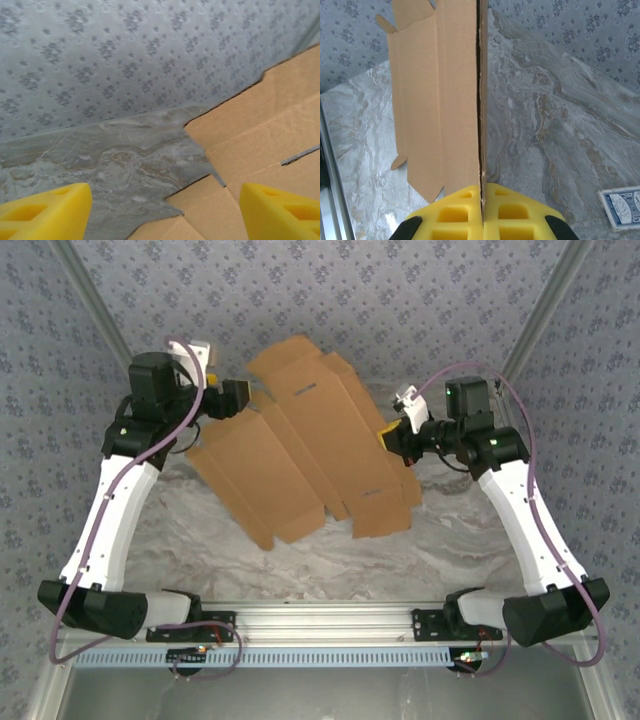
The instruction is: Fold the paper box
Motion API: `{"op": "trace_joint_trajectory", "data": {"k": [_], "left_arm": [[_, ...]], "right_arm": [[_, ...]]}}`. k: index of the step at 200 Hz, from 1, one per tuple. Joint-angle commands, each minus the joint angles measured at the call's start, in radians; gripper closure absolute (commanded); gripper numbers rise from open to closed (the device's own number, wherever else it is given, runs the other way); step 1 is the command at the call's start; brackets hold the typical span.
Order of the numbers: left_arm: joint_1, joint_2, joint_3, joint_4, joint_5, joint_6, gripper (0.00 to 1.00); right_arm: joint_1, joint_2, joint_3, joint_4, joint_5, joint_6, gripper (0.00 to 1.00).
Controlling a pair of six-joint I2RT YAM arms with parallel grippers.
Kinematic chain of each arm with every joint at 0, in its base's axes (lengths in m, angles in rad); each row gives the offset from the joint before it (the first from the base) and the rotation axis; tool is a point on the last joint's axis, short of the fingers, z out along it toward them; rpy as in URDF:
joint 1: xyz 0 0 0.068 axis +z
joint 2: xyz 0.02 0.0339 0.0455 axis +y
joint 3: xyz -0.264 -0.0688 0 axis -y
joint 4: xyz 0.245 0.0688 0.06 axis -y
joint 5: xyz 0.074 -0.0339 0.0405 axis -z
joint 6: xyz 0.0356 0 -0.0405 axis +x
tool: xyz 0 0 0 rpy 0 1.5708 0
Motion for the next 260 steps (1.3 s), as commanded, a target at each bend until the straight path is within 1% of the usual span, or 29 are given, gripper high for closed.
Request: {"op": "trace_joint_trajectory", "data": {"k": [1,11,28,51,75,90,103,105,113,129,133,146,162,170,194,214,237,257,260], "left_arm": [[0.001,-0.004,0.068,0.012,0.148,0.151,0.22],[0.001,0.02,0.125,-0.058,0.181,0.214,0.21],[0.001,0.057,0.208,-0.178,0.204,0.317,0.19],[0.001,0.083,0.261,-0.28,0.249,0.423,0.18],[0.001,0.107,0.299,-0.323,0.309,0.479,0.17],[0.001,0.138,0.352,-0.36,0.34,0.508,0.17],[0.001,0.165,0.382,-0.382,0.359,0.524,0.19],[0.001,0.17,0.408,-0.385,0.36,0.527,0.2],[0.001,0.192,0.449,-0.411,0.38,0.541,0.23],[0.001,0.232,0.519,-0.47,0.436,0.558,0.35],[0.001,0.24,0.534,-0.482,0.453,0.559,0.38],[0.001,0.258,0.568,-0.517,0.501,0.563,0.56],[0.001,0.256,0.563,-0.499,0.516,0.515,0.78],[0.001,0.253,0.556,-0.486,0.525,0.483,0.83],[0.0,0.225,0.521,-0.45,0.573,0.408,0.85],[0.001,0.189,0.479,-0.38,0.576,0.304,0.89],[0.001,0.153,0.43,-0.293,0.581,0.179,0.93],[0.001,0.129,0.393,-0.229,0.576,0.092,0.95],[0.001,0.128,0.367,-0.223,0.574,0.083,0.95]], "right_arm": [[0.009,0.003,0.095,-0.103,0.024,-0.082,1.0],[0.009,0.009,0.12,-0.117,0.025,-0.09,1.0],[0.012,0.018,0.156,-0.13,0.02,-0.114,1.0],[0.02,0.026,0.195,-0.165,0.02,-0.174,1.0],[0.024,0.033,0.231,-0.2,0.018,-0.236,1.0],[0.024,0.043,0.264,-0.235,0.009,-0.274,1.0],[0.026,0.044,0.284,-0.25,0.005,-0.295,1.0],[0.026,0.044,0.286,-0.253,0.004,-0.298,1.0],[0.027,0.044,0.292,-0.257,0.003,-0.307,1.0],[0.027,0.041,0.3,-0.258,0.014,-0.314,1.0],[0.027,0.04,0.302,-0.256,0.021,-0.316,1.0],[0.027,0.032,0.298,-0.237,0.052,-0.311,1.0],[0.028,0.012,0.277,-0.181,0.11,-0.287,1.0],[0.029,-0.002,0.26,-0.144,0.141,-0.271,1.0],[0.036,-0.05,0.203,-0.025,0.222,-0.238,1.0],[0.063,-0.084,0.153,0.063,0.32,-0.23,1.0],[0.139,-0.117,0.069,0.156,0.491,-0.269,1.0],[0.217,-0.148,-0.029,0.312,0.66,-0.329,1.0],[0.227,-0.152,-0.04,0.332,0.682,-0.336,1.0]]}}
